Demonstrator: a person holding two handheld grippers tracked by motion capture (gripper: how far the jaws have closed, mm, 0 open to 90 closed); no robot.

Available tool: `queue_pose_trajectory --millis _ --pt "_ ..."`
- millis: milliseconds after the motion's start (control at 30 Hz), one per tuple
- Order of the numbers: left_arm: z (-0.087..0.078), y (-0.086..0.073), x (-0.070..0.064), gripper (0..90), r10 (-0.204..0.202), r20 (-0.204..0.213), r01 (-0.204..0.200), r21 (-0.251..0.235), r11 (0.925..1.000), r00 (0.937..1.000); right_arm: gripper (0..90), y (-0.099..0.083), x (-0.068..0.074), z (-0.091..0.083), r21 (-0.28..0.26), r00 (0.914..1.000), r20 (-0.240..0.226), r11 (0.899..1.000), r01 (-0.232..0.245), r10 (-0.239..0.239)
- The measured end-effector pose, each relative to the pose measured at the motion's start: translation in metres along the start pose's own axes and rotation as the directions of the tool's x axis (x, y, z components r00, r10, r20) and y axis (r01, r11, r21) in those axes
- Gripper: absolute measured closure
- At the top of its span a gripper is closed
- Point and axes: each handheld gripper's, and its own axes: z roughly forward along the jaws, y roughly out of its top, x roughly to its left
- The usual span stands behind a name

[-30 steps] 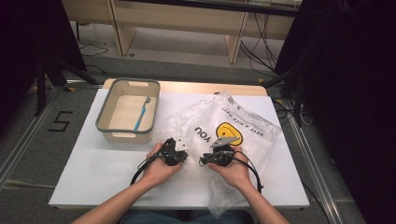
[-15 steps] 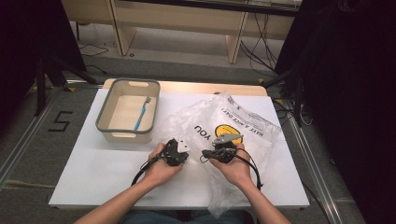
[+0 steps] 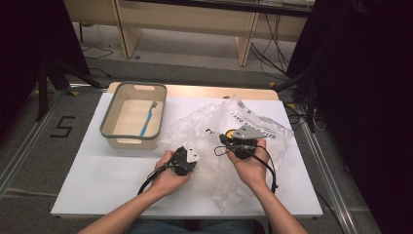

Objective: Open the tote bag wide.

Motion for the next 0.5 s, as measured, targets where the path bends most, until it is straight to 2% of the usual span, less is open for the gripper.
queue_pose_trajectory --millis 100,167,233,333,400,500 --pt "-0.006 0.007 -0.002 86.4 -0.009 -0.006 0.008 -0.085 0.9963 0.9999 90.0 0.004 0.0 -0.001 -0.015 0.9999 0.004 1.0 -0.015 0.015" --pt "-0.007 0.014 -0.005 83.6 -0.029 0.0 0.028 -0.153 0.9878 0.9996 90.0 0.005 -0.001 0.0 -0.021 0.9996 -0.003 0.999 -0.029 0.029" --pt "-0.006 0.021 -0.01 81.9 -0.021 0.002 0.021 -0.192 0.9811 0.9998 90.0 0.004 0.0 0.001 -0.015 0.9991 -0.004 0.999 -0.043 0.043" --pt "0.001 0.027 -0.015 79.2 0.004 -0.008 -0.006 -0.219 0.9758 1.0 90.0 0.003 0.002 0.001 -0.008 0.998 -0.011 0.998 -0.063 0.063" --pt "0.007 0.029 -0.016 79.0 -0.005 -0.017 0.001 -0.238 0.9713 0.9998 90.0 0.003 0.003 0.0 -0.011 0.9968 -0.019 0.997 -0.078 0.078" --pt "0.014 0.03 -0.015 79.8 -0.019 -0.017 0.015 -0.234 0.9721 0.9997 90.0 0.002 0.003 0.0 -0.009 0.9946 -0.028 0.995 -0.1 0.1"
